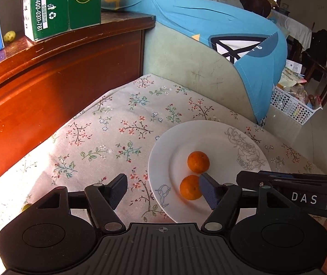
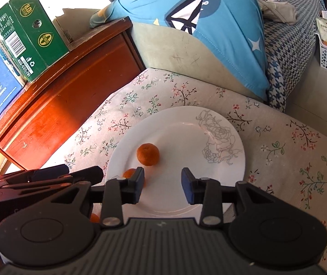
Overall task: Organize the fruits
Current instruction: 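Move the right tool to an orange in the pile and grasp it, then lift the orange with the right tool while the left tool grasps a yellow-green fruit, then lower both held fruits onto the white plate and open both tools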
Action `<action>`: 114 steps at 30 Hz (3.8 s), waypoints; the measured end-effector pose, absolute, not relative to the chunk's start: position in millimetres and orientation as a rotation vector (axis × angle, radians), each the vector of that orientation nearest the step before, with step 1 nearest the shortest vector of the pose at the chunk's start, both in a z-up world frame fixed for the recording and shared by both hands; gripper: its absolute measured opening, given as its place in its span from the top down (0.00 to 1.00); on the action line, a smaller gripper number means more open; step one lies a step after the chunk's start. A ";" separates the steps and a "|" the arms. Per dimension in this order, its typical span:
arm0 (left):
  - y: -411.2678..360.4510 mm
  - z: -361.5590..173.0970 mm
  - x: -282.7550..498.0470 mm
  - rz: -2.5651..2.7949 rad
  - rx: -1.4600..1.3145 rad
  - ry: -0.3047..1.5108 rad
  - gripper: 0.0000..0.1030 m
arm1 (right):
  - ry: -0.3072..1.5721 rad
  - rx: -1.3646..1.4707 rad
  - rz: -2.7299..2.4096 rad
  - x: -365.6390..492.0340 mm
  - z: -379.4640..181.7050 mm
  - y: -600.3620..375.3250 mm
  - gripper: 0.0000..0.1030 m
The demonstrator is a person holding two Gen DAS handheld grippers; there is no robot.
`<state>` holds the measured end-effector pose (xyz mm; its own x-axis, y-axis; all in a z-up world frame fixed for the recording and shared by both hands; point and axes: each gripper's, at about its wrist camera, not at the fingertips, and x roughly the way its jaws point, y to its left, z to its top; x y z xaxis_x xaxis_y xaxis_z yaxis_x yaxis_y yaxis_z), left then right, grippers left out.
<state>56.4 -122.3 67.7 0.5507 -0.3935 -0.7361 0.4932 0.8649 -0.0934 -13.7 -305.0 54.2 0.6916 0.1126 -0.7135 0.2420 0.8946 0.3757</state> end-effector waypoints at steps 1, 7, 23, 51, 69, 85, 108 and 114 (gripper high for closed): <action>-117.5 67.2 55.1 -0.521 0.123 0.844 0.32 | 0.812 0.464 -0.070 -15.8 54.9 -302.5 0.64; -86.4 67.0 46.1 -0.483 0.085 0.867 0.30 | 0.813 0.418 -0.035 -26.2 58.6 -288.5 0.63; -26.8 63.8 2.4 -0.416 0.060 0.870 0.30 | 0.859 0.434 0.074 -66.3 47.0 -249.4 0.61; -7.9 28.3 -40.3 -0.416 0.140 0.929 0.32 | 0.933 0.347 0.137 -73.7 14.6 -204.9 0.58; -26.5 9.0 -37.8 -0.419 0.162 0.900 0.45 | 0.953 0.387 0.079 -73.8 15.8 -218.3 0.65; -26.2 11.2 -41.1 -0.428 0.141 0.887 0.69 | 0.950 0.358 0.079 -74.6 15.7 -214.3 0.68; -42.9 52.2 -34.6 -0.463 0.079 0.777 0.69 | 0.834 0.446 0.056 -70.7 57.3 -242.9 0.68; -63.3 65.5 -20.5 -0.499 0.061 0.747 0.69 | 0.793 0.451 0.034 -58.7 78.1 -269.2 0.68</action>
